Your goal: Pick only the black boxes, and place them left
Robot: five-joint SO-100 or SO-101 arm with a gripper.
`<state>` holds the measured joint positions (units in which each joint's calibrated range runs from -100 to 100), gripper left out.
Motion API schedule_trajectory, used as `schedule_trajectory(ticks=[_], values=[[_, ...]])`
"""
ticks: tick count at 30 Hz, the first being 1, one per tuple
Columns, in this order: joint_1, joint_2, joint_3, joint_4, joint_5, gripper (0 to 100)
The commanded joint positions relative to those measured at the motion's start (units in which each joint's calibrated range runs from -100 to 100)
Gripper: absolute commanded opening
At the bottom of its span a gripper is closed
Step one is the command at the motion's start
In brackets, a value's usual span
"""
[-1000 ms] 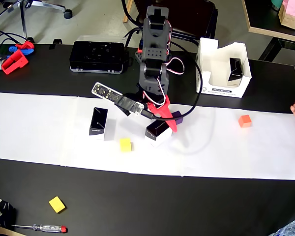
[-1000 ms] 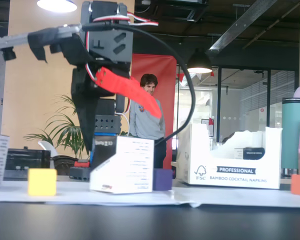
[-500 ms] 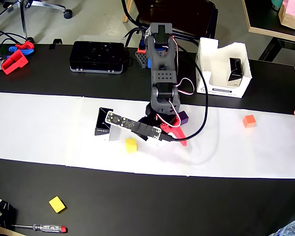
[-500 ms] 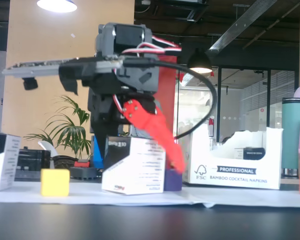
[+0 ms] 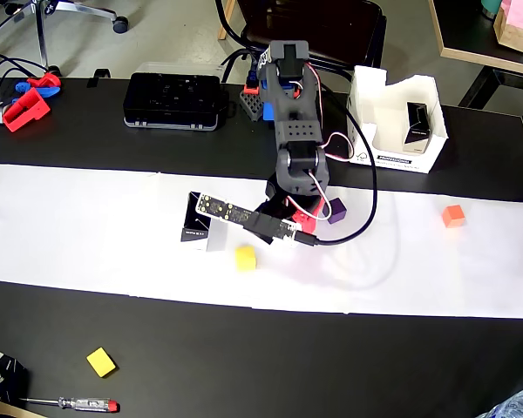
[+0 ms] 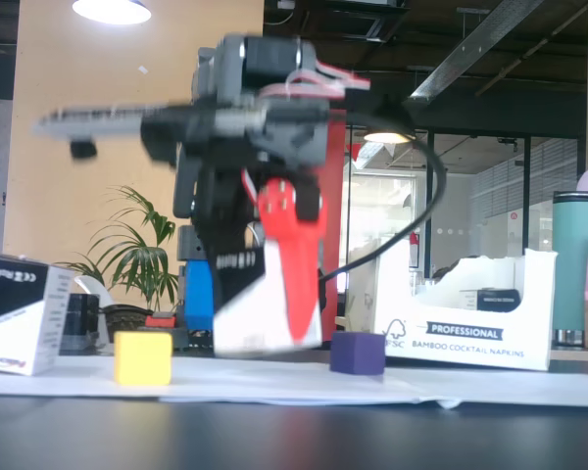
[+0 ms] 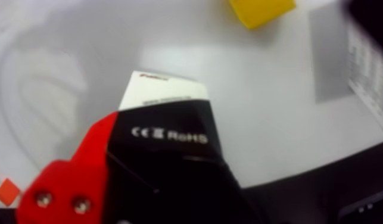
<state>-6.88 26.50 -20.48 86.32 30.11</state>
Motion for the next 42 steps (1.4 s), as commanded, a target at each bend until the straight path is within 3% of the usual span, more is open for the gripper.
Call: schedule_trajectory(ticks=[1, 7, 14, 29, 36, 42], values=[[-4.34, -17.21, -7.36, 3.75, -0.27, 15], [-13.35, -26.62, -9.67, 3.75, -3.64, 15], [-30.41, -32.86, -9.58, 3.75, -9.43, 15], [-65.84, -33.73, -2.48, 10.11, -18.16, 15], [-75.37, -33.65, 10.37, 10.34, -23.22, 15], [-78.31, -33.73, 20.83, 9.71, -23.48, 15]])
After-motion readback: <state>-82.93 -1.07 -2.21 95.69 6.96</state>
